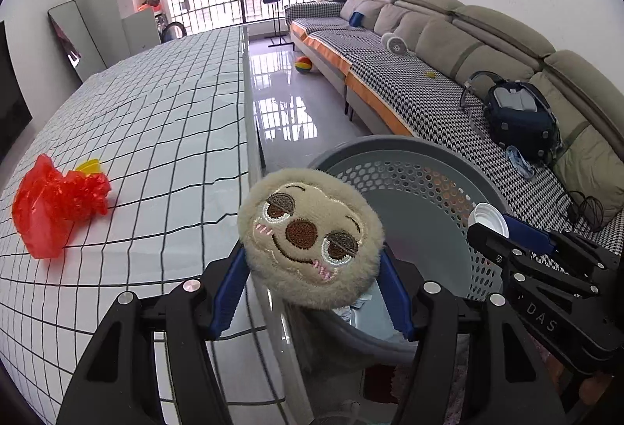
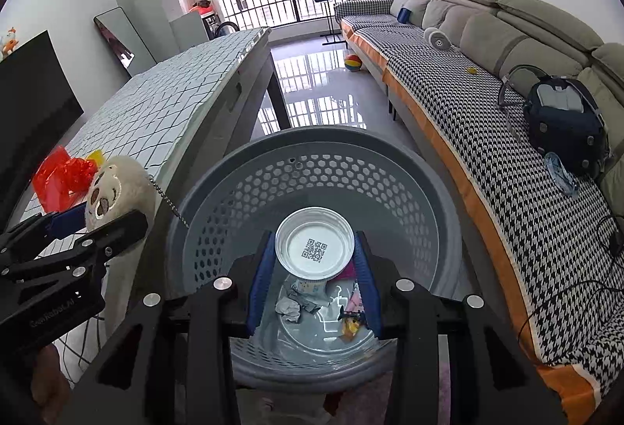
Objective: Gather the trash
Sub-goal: 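Carry plush toy and bottle cap over the grey basket and open both grippers, then move both tools back over the table toward the red bag and yellow lid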
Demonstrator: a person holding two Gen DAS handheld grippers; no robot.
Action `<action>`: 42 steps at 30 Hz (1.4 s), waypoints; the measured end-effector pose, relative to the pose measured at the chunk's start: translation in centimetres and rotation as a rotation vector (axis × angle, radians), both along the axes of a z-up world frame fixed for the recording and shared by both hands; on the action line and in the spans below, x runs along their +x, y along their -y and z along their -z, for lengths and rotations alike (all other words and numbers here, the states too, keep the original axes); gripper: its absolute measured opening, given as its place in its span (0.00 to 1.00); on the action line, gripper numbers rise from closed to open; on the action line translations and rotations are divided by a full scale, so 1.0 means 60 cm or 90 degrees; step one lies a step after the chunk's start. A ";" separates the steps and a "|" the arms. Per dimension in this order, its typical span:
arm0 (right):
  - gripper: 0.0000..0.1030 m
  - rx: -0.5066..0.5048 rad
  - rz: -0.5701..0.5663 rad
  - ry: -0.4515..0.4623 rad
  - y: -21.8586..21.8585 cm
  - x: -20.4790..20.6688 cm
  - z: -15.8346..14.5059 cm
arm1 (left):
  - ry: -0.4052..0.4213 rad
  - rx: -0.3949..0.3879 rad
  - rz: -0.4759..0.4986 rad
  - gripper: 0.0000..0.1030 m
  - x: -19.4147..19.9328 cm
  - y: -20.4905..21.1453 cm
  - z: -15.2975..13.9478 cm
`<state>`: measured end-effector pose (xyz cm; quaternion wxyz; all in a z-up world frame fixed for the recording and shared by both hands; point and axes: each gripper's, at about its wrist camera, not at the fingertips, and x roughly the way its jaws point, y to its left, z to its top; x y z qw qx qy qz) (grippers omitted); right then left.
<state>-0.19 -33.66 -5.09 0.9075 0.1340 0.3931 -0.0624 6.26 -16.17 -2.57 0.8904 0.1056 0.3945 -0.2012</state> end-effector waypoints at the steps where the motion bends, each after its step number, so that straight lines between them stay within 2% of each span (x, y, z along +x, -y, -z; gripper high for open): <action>1: 0.38 0.005 0.003 -0.004 0.005 0.003 0.006 | -0.003 0.003 0.004 0.59 0.003 0.007 0.005; 10: 0.38 0.036 0.017 -0.017 0.036 0.022 0.046 | -0.042 0.010 0.020 0.60 0.026 0.045 0.049; 20: 0.38 0.031 0.035 -0.010 0.044 0.018 0.052 | -0.056 0.005 0.030 0.62 0.029 0.054 0.066; 21: 0.40 0.033 0.035 -0.009 0.045 0.018 0.052 | -0.054 0.005 0.030 0.64 0.029 0.054 0.066; 23: 0.53 0.032 0.038 -0.005 0.048 0.016 0.051 | -0.049 0.005 0.029 0.66 0.028 0.053 0.063; 24: 0.56 0.031 0.039 0.000 0.048 0.015 0.049 | -0.045 0.006 0.029 0.68 0.027 0.054 0.061; 42: 0.56 0.036 0.040 0.007 0.050 0.012 0.048 | -0.039 0.009 0.018 0.70 0.025 0.047 0.059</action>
